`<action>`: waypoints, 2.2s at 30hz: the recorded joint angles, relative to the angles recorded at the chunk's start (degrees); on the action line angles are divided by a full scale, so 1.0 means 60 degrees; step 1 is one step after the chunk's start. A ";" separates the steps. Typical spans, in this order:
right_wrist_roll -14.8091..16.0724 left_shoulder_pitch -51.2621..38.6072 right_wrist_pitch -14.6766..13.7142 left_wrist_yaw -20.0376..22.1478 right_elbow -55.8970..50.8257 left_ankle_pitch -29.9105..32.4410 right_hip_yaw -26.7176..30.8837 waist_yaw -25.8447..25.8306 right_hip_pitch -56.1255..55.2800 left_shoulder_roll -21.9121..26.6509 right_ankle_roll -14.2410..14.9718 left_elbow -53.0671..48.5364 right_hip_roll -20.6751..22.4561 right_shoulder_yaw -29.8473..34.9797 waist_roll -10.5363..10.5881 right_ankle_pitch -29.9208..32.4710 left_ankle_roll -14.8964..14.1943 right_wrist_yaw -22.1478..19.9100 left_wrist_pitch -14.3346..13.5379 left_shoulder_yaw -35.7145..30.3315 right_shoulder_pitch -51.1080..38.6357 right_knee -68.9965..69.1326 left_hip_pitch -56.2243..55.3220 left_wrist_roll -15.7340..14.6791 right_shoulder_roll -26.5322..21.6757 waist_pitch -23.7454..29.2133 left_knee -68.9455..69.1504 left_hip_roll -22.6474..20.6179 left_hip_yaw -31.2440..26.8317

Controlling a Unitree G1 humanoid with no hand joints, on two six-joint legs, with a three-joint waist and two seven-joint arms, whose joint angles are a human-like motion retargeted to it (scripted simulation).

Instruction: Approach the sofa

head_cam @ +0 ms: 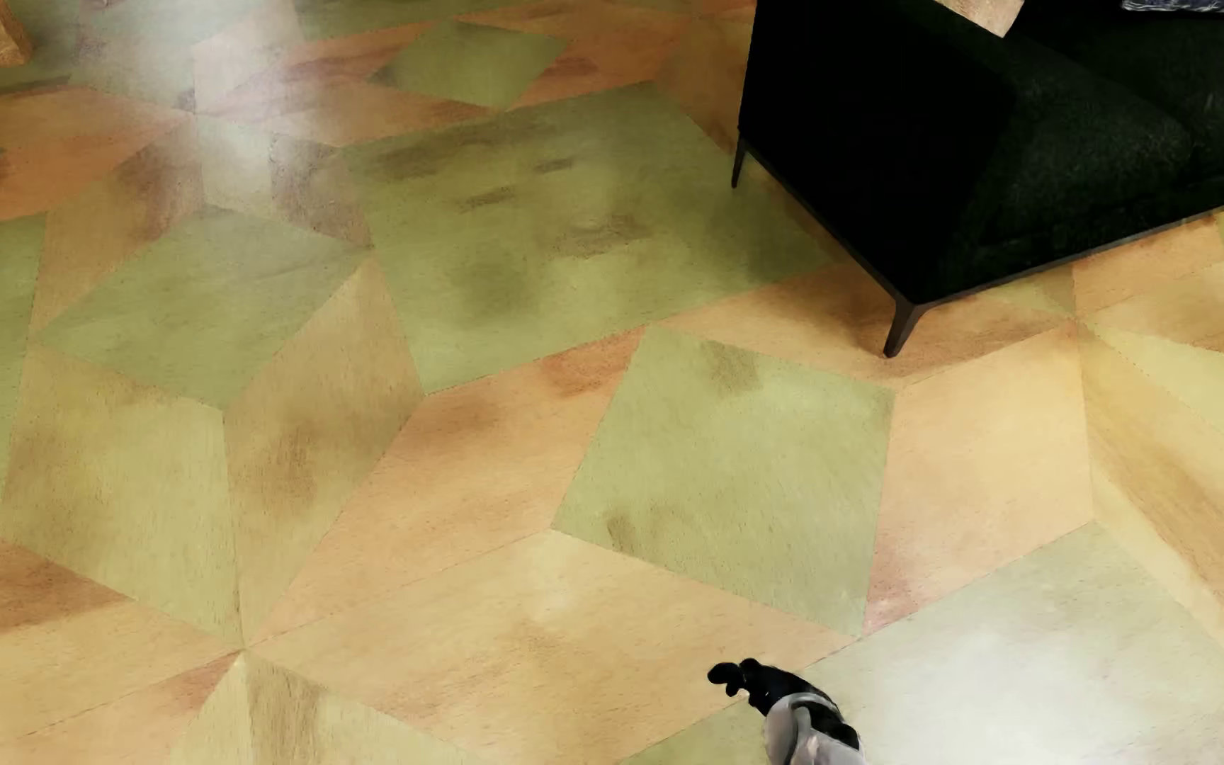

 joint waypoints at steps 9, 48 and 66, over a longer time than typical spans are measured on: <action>0.0493 -0.0727 0.0243 0.0142 0.0284 0.0303 -0.0291 -0.0084 0.0368 -0.0003 0.0240 -0.0445 -0.0533 -0.0158 -0.0013 0.0111 0.0126 -0.0114 -0.0315 -0.0975 0.1486 -0.0296 0.0427 0.0073 0.0328 -0.0113 -0.0762 -0.0607 -0.0108; 0.1524 0.0298 0.1111 0.1466 0.1102 0.1979 -0.8591 0.0002 0.2891 0.0956 0.1315 -0.1547 -0.4421 -0.0393 -0.0894 0.0285 0.1503 -0.0128 -0.0593 -0.0364 0.1697 0.0703 0.1229 -0.1990 -0.1572 0.0016 -0.1014 0.2404 0.8542; 0.0886 0.1133 0.0147 -0.0265 -0.0772 0.2507 0.4307 0.0584 0.2241 0.0739 -0.0871 -0.1277 0.2618 -0.1311 -0.0109 -0.1759 0.2090 -0.1261 -0.0104 -0.0894 -0.0106 0.0267 -0.2921 -0.0154 -0.0926 0.0163 -0.0691 -0.1689 0.0121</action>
